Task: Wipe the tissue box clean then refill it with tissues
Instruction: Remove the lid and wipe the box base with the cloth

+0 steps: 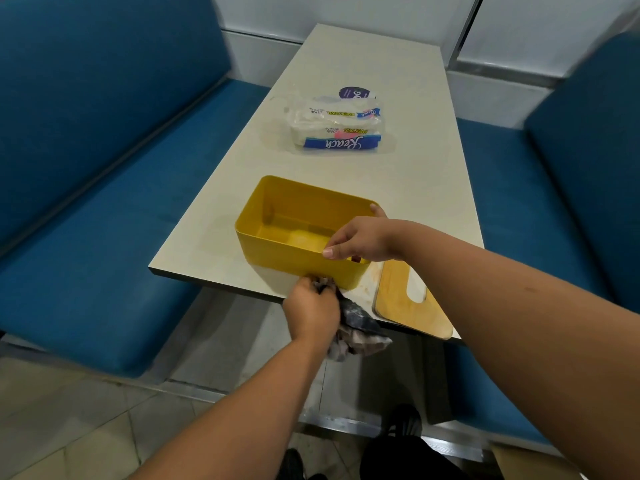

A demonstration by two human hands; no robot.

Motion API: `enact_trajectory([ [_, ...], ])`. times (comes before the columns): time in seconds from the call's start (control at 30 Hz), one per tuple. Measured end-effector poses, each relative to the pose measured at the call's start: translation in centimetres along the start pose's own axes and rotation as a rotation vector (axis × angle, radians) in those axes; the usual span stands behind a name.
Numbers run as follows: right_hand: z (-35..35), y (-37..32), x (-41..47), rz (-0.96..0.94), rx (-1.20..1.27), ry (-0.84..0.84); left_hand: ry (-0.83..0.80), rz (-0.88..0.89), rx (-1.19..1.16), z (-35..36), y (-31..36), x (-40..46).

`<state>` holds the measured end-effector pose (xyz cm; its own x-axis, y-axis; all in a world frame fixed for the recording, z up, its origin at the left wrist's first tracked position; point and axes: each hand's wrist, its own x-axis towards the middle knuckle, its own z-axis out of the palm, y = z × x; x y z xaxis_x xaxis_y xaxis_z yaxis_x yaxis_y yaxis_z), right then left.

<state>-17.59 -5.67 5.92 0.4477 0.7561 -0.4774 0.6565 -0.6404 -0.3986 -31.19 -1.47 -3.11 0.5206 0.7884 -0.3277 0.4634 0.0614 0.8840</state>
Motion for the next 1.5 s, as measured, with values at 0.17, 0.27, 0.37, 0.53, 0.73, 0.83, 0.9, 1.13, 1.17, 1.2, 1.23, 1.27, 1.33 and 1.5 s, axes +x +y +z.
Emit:
enact_trajectory([
  [0.17, 0.0, 0.0, 0.1, 0.008, 0.008, 0.001, 0.029, 0.042, -0.098, -0.2, 0.3, -0.6],
  [0.27, 0.0, 0.0, 0.1, 0.003, 0.009, 0.004, -0.067, 0.148, -0.001, 0.5, 0.2, -1.3],
  [0.37, 0.0, -0.1, 0.1, 0.006, 0.020, -0.004, -0.022, 0.151, 0.006, -1.0, -0.3, -0.2],
  [0.53, 0.0, 0.0, 0.1, 0.004, 0.027, 0.004, -0.063, 0.241, -0.030, 0.2, 0.4, -1.6],
  [0.73, 0.0, 0.1, 0.0, -0.010, 0.005, 0.011, 0.057, 0.263, 0.114, -2.5, -1.3, 1.6],
  [0.83, 0.1, 0.1, 0.0, -0.016, -0.002, 0.006, 0.278, 0.114, 0.072, -5.7, -1.3, 4.3],
  [0.9, 0.1, 0.1, 0.0, -0.017, -0.003, 0.013, 0.396, 0.039, 0.044, -6.9, -0.6, 5.4],
  [1.13, 0.1, 0.2, 0.2, -0.015, -0.010, 0.017, 0.079, 0.131, 0.048, 0.4, -0.5, -0.5],
  [1.17, 0.1, 0.2, 0.3, -0.014, -0.015, 0.020, 0.057, 0.140, 0.058, 0.5, -0.4, -0.8],
  [1.2, 0.1, 0.2, 0.2, -0.012, -0.020, 0.019, 0.055, 0.127, 0.076, 0.0, -0.4, -0.6],
  [1.23, 0.1, 0.2, 0.2, -0.012, -0.024, 0.017, 0.074, 0.105, 0.103, -0.9, -0.4, 0.1],
  [1.27, 0.0, 0.2, 0.1, -0.012, -0.023, 0.012, 0.116, 0.090, 0.128, -1.9, -0.6, 1.1],
  [1.33, -0.1, 0.1, 0.0, -0.014, -0.013, 0.001, 0.255, 0.043, 0.128, -4.2, -0.8, 3.5],
  [1.5, 0.1, 0.1, 0.1, -0.014, 0.003, 0.003, 0.277, 0.036, 0.037, -2.3, 0.8, 2.4],
])
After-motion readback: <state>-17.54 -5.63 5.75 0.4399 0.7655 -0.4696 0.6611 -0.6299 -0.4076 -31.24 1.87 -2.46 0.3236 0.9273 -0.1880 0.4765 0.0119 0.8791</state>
